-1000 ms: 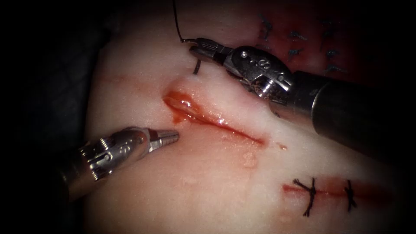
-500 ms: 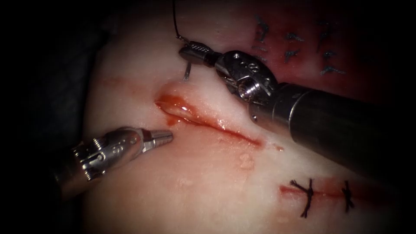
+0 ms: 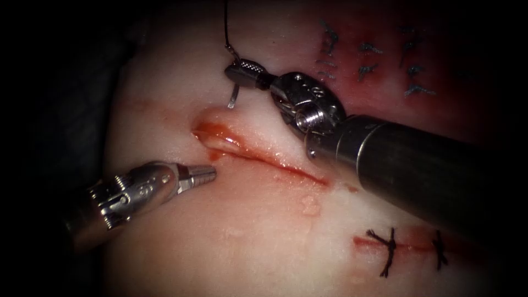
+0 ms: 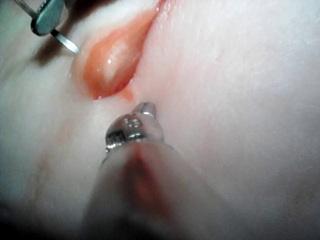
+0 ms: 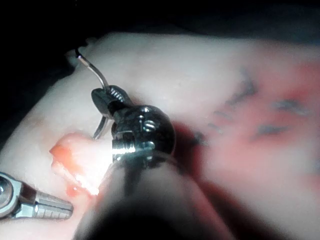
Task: Wound Closure
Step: Use the right tool to throw the needle through the top of the incision.
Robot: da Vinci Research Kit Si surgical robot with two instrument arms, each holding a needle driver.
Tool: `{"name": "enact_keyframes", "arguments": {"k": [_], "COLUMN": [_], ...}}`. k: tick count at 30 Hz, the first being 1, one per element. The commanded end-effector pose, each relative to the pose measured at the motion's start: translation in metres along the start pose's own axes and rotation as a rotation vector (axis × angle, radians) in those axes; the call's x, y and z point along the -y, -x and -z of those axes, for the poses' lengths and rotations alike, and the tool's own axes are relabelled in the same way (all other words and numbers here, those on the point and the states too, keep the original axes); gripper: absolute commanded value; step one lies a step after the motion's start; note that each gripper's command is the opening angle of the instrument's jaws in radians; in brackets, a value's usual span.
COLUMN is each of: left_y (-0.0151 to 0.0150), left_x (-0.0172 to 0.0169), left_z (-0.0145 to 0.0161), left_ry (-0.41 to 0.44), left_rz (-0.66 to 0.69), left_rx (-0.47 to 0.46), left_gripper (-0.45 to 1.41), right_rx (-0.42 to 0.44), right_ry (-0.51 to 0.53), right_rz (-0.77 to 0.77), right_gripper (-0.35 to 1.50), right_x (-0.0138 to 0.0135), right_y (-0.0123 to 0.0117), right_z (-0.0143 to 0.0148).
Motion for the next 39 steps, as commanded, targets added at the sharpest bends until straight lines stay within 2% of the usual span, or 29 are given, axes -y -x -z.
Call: {"name": "enact_keyframes", "arguments": {"k": [1, 17, 30, 39], "left_y": [-0.0002, 0.0002, 0.0008, 0.0008], "left_x": [0.0004, 0.0005, 0.0014, 0.0014], "left_z": [-0.0008, -0.0005, 0.0004, 0.0004], "left_ry": [0.000, 0.005, 0.019, 0.019], "left_rz": [-0.002, 0.000, -0.002, -0.002], "left_rx": [-0.002, -0.001, -0.004, -0.004], "left_gripper": [-0.35, -0.35, -0.35, -0.35], "right_rx": [0.001, 0.012, 0.087, 0.113], "right_ry": [-0.019, -0.090, -0.099, -0.122], "right_rz": [-0.031, -0.157, -0.266, -0.300], "right_gripper": [-0.35, -0.35, -0.35, -0.35], "right_x": [0.0000, 0.0017, 0.0029, 0.0038], "right_y": [0.0006, 0.0022, 0.0058, 0.0072], "right_z": [-0.0012, -0.0019, -0.0019, -0.0018]}}
